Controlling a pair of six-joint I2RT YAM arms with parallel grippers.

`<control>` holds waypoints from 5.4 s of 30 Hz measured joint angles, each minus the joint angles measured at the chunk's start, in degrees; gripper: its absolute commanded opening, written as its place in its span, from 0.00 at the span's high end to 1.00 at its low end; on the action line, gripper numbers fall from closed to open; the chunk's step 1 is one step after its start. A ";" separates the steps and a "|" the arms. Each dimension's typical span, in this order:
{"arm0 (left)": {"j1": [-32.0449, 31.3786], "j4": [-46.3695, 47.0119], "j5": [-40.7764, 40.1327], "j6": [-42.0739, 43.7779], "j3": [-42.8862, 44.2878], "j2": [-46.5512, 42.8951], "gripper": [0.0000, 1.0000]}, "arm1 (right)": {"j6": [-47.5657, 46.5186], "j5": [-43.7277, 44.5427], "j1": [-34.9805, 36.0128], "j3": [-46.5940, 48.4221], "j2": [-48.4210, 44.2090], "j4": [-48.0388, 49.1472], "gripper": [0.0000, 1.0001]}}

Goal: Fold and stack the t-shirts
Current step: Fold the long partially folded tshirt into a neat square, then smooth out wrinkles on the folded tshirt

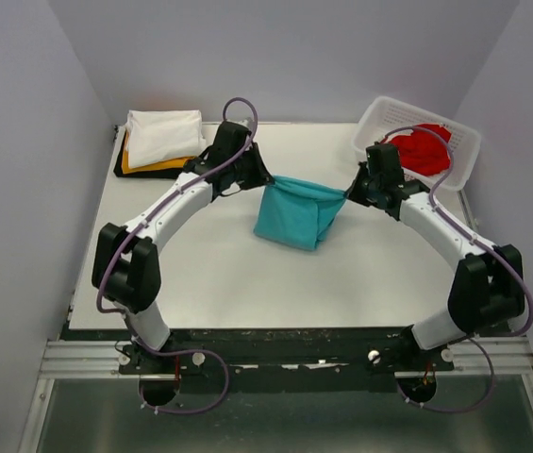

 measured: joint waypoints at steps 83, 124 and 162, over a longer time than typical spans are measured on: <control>-9.94 14.08 11.89 -2.93 -24.61 -0.44 0.01 | 0.74 -38.51 -5.35 -30.49 -10.03 6.54 0.55; -8.37 16.50 13.07 -4.00 -25.53 4.07 0.01 | -4.04 -26.47 -4.98 -22.25 -3.21 -5.22 0.99; -12.92 14.12 11.80 -1.42 -29.27 -7.28 0.01 | -1.60 -23.30 -4.74 -29.86 -20.00 -9.44 0.60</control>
